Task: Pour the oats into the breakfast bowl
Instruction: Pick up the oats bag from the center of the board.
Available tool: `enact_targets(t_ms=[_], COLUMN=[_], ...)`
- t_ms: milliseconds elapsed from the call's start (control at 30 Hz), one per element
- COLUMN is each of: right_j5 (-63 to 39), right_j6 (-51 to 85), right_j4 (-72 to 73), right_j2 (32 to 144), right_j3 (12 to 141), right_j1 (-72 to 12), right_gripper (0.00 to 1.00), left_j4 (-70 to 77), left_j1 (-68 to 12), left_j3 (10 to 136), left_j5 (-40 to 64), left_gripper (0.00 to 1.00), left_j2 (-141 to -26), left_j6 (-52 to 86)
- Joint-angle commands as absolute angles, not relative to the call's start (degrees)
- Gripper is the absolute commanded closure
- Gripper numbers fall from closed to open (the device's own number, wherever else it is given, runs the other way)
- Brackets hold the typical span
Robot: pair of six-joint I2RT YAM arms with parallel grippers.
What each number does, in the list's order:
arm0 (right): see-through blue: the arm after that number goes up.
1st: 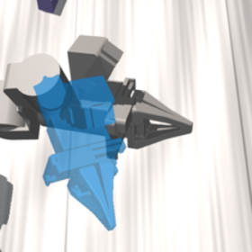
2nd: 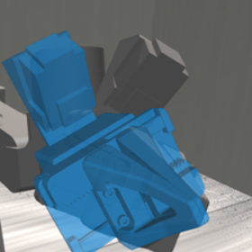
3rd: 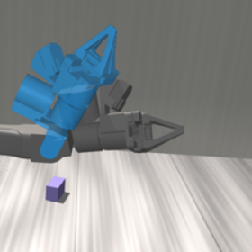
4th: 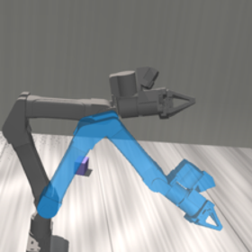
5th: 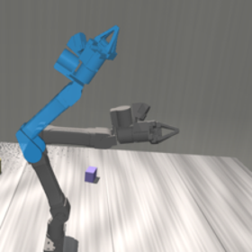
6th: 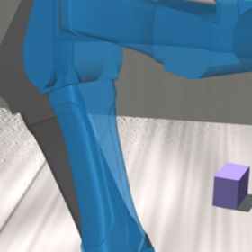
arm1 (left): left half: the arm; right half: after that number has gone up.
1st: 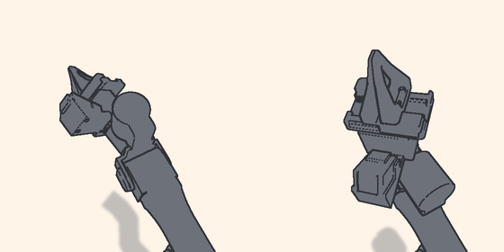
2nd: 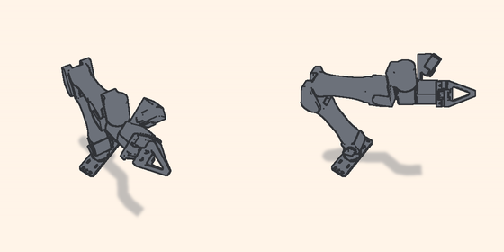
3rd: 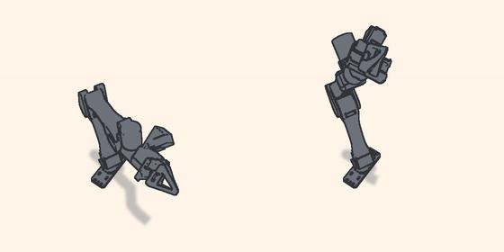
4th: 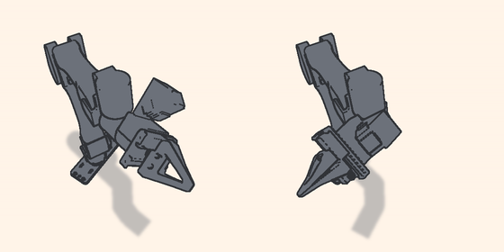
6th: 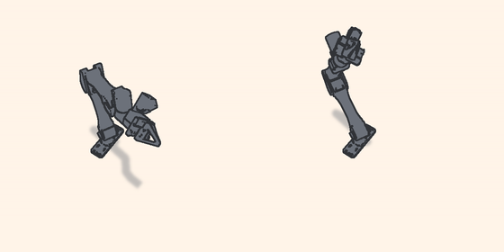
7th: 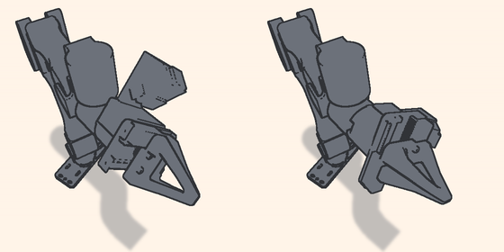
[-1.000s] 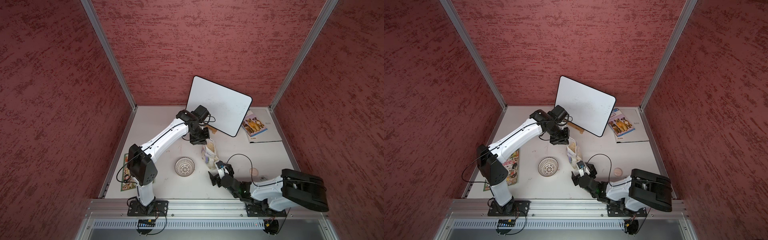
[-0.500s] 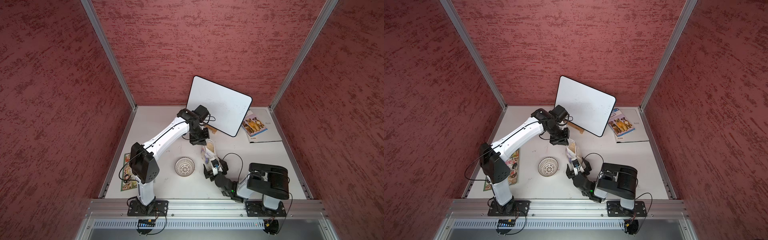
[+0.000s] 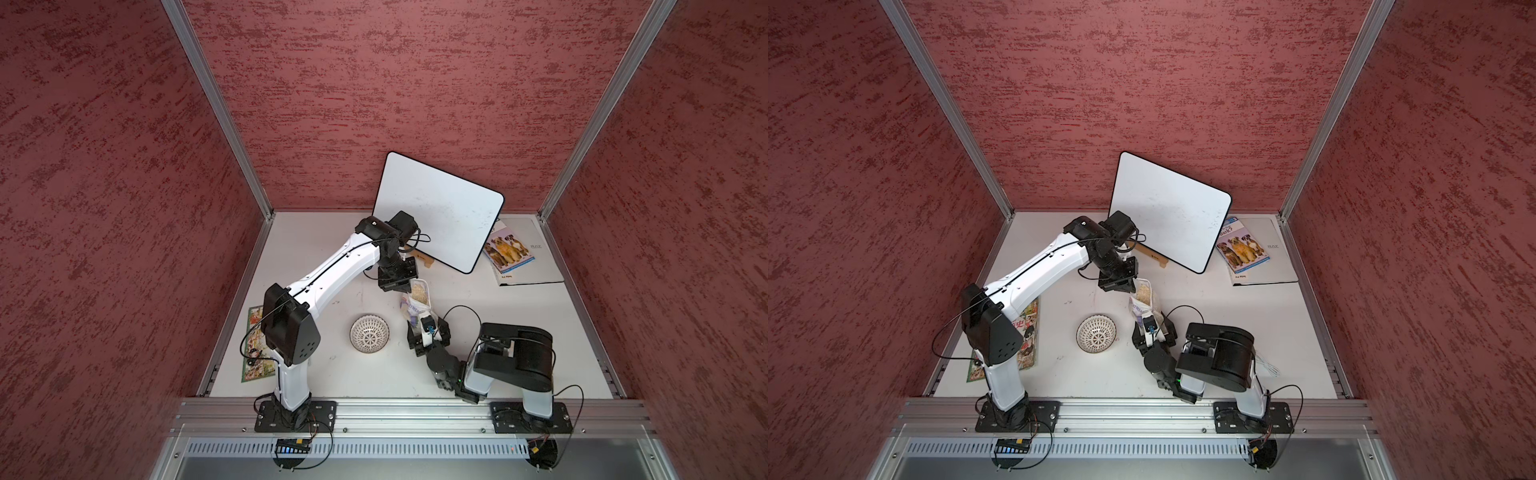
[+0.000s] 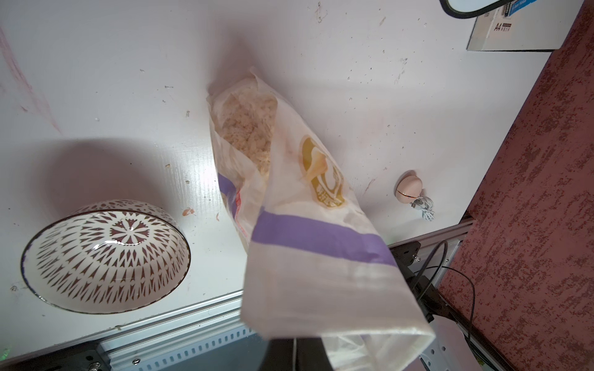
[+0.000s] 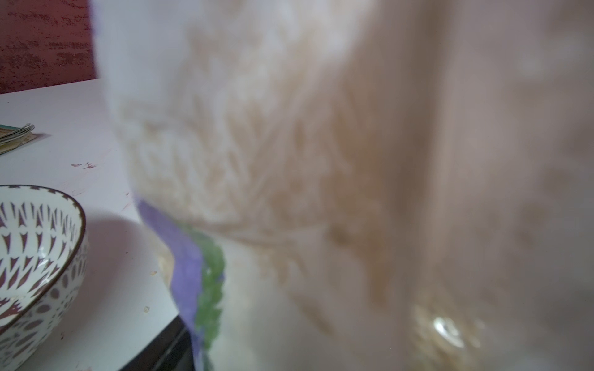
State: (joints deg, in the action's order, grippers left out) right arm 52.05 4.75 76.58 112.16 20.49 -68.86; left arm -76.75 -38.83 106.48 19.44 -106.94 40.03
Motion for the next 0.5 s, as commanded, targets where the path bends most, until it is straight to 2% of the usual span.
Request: enact_targets(t_ms=[0,67,100,133,167,267,333,400,467], right_j5=[50.6,50.4,49.4,48.3,47.5,45.8,45.5,45.0,43.6], right_j6=[3.5,3.3,2.8,2.0,1.5,0.9,1.3,1.8,1.8], right_j4=[80.3,80.2,80.3,80.0,79.3,74.2,72.1,70.1,61.7], right_j2=[111.7,110.3,109.3,108.3,107.1,103.6,101.2,98.1,92.8], right_j3=[22.1,21.0,20.3,19.7,19.3,19.3,18.7,17.4,17.7], right_j1=[-68.3,-68.3,-68.3,-68.3,-68.3,-68.3,-68.3,-68.3,-68.3], right_gripper=[0.31,0.35,0.44,0.61,0.7,0.77,0.86,0.88,0.97], left_j4=[-79.0,-79.3,-79.4,-79.3,-79.3,-79.3,-79.5,-80.1,-80.5], left_j1=[-39.0,-38.8,-38.6,-38.5,-38.4,-37.9,-37.5,-37.0,-36.4], left_j3=[106.4,107.2,107.6,107.9,108.2,109.2,110.1,111.5,112.8], left_j5=[21.5,21.5,21.5,21.5,21.5,21.7,21.7,21.3,21.6], left_gripper=[1.0,1.0,1.0,1.0,1.0,1.0,1.0,1.0,1.0], left_j2=[-108.6,-108.6,-108.6,-108.7,-108.7,-108.7,-108.6,-108.3,-107.9], left_j6=[39.6,39.6,39.6,39.6,39.6,39.6,39.3,39.0,38.9])
